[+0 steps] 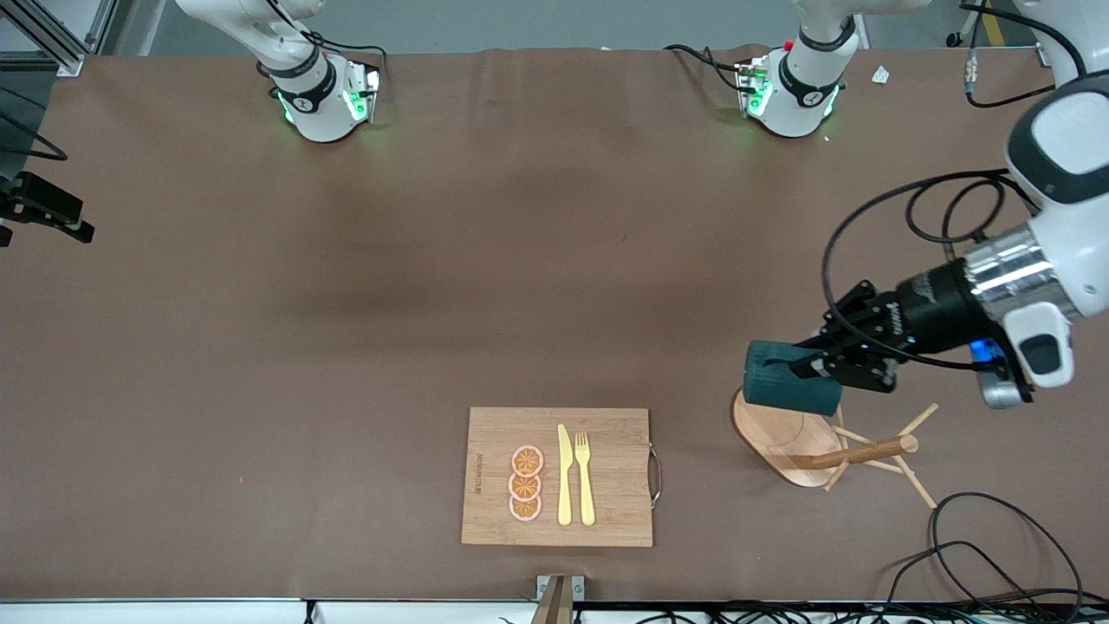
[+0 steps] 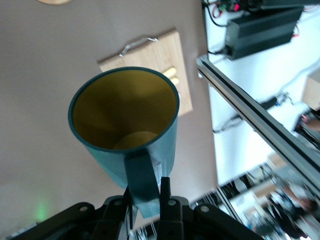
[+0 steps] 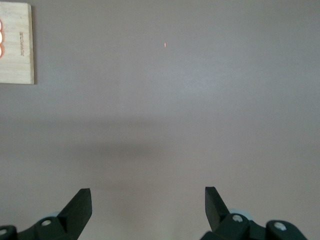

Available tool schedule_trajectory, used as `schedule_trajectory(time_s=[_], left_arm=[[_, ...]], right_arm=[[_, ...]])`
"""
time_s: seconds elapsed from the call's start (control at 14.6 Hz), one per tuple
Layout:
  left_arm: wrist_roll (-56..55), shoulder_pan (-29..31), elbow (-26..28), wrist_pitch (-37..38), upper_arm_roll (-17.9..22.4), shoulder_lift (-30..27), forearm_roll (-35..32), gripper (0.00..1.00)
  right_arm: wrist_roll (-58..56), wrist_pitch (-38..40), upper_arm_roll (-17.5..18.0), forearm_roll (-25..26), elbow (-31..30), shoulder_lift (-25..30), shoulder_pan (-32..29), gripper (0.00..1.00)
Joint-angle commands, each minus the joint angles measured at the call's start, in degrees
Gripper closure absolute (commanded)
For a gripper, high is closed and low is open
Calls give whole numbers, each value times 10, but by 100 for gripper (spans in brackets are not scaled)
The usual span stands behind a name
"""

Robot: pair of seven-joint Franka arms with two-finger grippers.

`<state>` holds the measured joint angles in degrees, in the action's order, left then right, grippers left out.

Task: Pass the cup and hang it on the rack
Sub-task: 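Lift the mug by its handle with the left gripper toward the rack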

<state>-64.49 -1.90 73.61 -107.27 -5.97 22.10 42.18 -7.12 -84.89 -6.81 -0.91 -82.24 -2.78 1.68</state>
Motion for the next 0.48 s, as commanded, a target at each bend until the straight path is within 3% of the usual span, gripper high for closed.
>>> schedule_trajectory(time_s=[0.0, 0.41], left_arm=[[52, 17, 1, 0, -4, 20, 48, 100], [112, 44, 1, 12, -4, 70, 131, 100]], right_arm=[[3, 10, 0, 2, 1, 3, 5, 0], [4, 3, 0, 2, 2, 2, 3, 0]])
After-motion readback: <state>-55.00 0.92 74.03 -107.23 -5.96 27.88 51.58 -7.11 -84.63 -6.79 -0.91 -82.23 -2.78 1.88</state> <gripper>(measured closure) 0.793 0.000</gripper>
